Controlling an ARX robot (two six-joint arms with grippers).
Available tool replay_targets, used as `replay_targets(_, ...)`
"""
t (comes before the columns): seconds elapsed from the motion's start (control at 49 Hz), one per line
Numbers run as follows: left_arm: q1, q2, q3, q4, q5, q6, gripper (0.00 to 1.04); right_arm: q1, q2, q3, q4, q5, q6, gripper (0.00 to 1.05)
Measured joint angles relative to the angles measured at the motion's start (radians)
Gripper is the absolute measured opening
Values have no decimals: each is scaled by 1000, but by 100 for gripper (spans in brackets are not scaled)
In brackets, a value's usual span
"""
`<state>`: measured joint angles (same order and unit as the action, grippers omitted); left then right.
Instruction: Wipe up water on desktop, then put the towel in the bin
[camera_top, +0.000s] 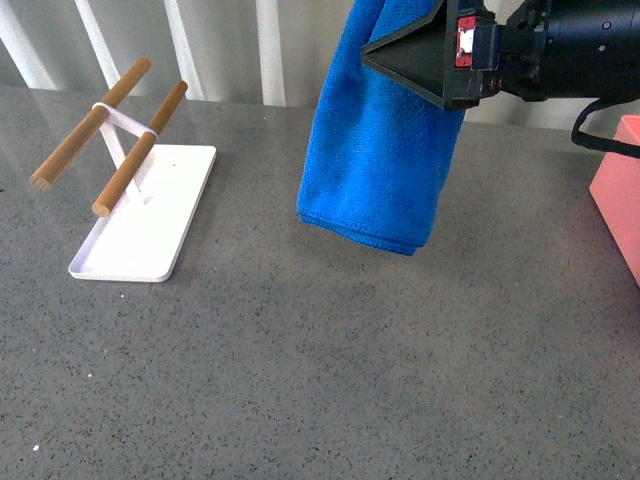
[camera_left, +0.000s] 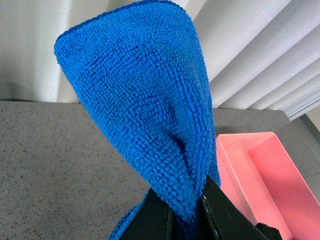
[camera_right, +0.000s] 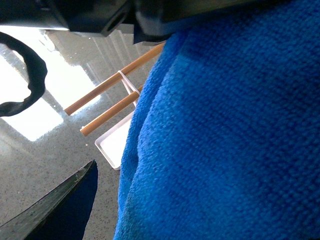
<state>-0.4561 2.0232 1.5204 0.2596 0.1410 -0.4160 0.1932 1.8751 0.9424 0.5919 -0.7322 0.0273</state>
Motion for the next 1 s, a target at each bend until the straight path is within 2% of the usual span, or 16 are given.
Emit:
replay_targets(0.143, 0, 0, 0, 0, 0, -2, 5, -6, 19, 6, 10, 23, 4, 95)
replay_targets(0.184, 0, 0, 0, 0, 0, -2, 5, -8, 25, 6, 20, 32, 6, 86)
replay_targets(0.469, 0, 0, 0, 0, -2, -4, 5, -8, 29, 4, 31, 43, 6, 51)
replay_targets(0.612, 0, 0, 0, 0, -5, -5, 5, -8, 30, 4, 34, 50, 10, 24)
replay_targets(0.653, 0, 0, 0, 0, -5, -5, 5, -8, 29, 4, 39, 52, 14, 14)
replay_targets(0.694, 0, 0, 0, 0, -5, -5, 5, -8, 29, 4, 42, 57, 16, 9)
replay_targets(0.776, 0, 0, 0, 0, -5, -5, 5, -10, 29, 3, 44, 58, 20, 4)
replay_targets(1.0, 0, 0, 0, -5, -7, -4, 5, -18, 28, -3, 47, 58, 26, 4)
